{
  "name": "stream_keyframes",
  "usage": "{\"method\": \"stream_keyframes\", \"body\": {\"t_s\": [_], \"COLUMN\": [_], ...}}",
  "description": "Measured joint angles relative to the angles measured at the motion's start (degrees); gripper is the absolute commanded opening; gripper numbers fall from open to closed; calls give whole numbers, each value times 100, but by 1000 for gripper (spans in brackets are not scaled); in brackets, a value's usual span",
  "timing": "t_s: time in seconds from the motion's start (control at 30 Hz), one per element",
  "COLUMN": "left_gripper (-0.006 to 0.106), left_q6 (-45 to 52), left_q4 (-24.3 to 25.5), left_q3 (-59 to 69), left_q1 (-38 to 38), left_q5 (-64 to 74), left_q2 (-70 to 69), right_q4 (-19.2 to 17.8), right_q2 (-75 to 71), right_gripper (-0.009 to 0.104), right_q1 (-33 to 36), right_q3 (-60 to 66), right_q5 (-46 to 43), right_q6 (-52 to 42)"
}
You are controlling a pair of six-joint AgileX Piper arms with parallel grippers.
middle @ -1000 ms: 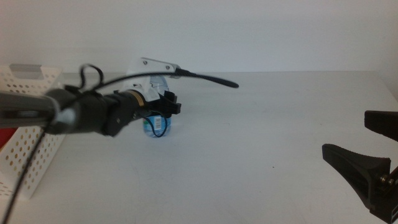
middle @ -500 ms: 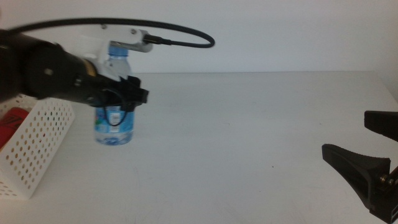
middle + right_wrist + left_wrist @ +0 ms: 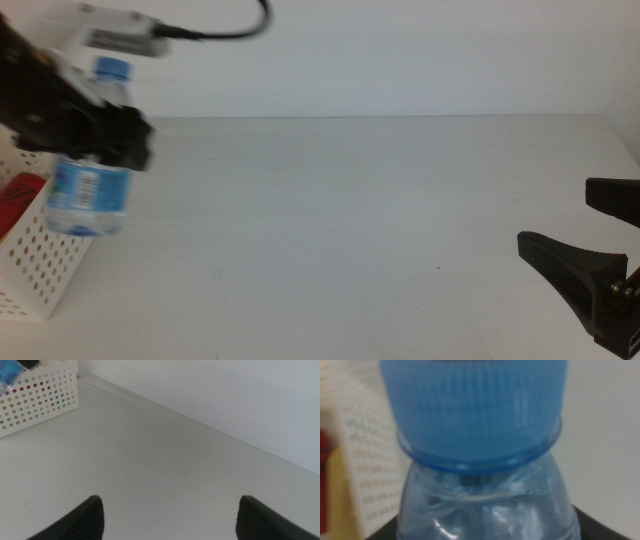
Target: Use arms to grab the bottles and put them into the dustbin to the left of the table.
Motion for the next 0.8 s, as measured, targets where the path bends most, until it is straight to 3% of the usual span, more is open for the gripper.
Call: {"method": "stream_keyframes", "body": {"t_s": [0.4, 0.8], "left_gripper": [-5, -5], "left_q6": [901, 1063], "left_q4": [-8, -19], "left_q3": [-1452, -2607], "left_q1": [1881, 2598], "left_q5": [1349, 1486], "left_q2": [904, 2793], "right_q4": [0, 0], "right_q2": [0, 0], "right_gripper": [75, 75], "right_q1": [0, 0], "right_q3": [0, 0], "right_q5": [0, 0], "right_q6": [0, 0]}}
